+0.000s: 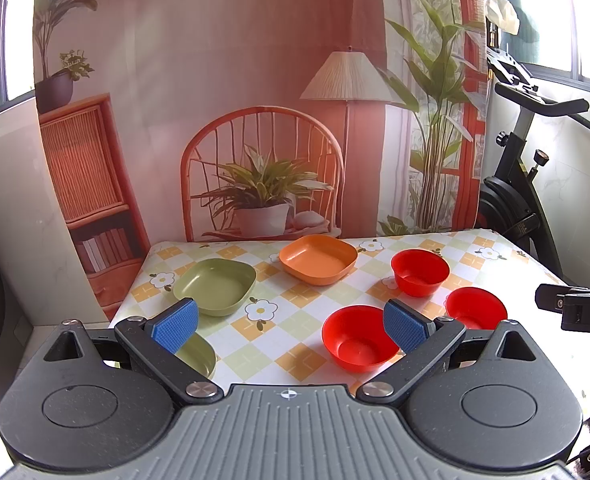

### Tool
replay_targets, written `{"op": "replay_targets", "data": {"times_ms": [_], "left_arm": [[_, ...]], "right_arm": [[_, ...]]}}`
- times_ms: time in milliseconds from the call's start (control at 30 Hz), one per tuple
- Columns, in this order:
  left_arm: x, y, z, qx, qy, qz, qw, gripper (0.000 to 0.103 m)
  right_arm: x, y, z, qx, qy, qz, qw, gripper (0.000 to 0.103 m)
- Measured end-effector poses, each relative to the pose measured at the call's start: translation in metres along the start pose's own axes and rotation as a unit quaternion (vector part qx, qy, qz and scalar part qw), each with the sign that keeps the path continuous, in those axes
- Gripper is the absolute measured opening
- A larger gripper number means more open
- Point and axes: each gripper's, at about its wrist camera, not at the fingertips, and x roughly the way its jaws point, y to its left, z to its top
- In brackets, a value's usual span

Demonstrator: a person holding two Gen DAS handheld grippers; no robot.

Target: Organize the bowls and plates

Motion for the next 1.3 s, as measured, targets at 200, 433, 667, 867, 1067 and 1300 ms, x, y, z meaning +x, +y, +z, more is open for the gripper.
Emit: {"op": "replay_targets", "data": {"times_ms": [200, 433, 667, 867, 1067, 1300], "left_arm": [[0.001, -0.001, -0.001, -0.003, 0.003, 0.000, 1.0000, 0.100], [0.007, 0.001, 0.003, -0.012, 0.015, 0.014, 0.9997, 0.100], [0.014, 0.005, 0.021, 0.019, -0.013, 0.070, 0.9973, 0.100], [0.027, 0.018, 0.048, 0.017, -0.025, 0.078, 0.9965, 0.100], [0.054, 0.029, 0.070, 0.009, -0.028, 0.065, 0.9975, 0.099], [0.081, 0.028, 0.102, 0.036, -0.051, 0.067, 0.9958, 0.096]], "right_arm": [[0.000, 0.000, 0.001, 0.001, 0.000, 0.000, 1.000, 0.103], [0.003, -0.004, 0.005, 0.008, -0.003, 0.004, 1.000, 0.103], [0.010, -0.016, 0.019, 0.018, -0.045, -0.004, 0.999, 0.103], [0.020, -0.030, 0.049, 0.029, -0.083, 0.002, 0.996, 0.103], [0.045, -0.015, 0.072, -0.008, -0.109, 0.009, 0.994, 0.103], [0.073, -0.005, 0.102, 0.003, -0.135, 0.027, 0.990, 0.102]]}}
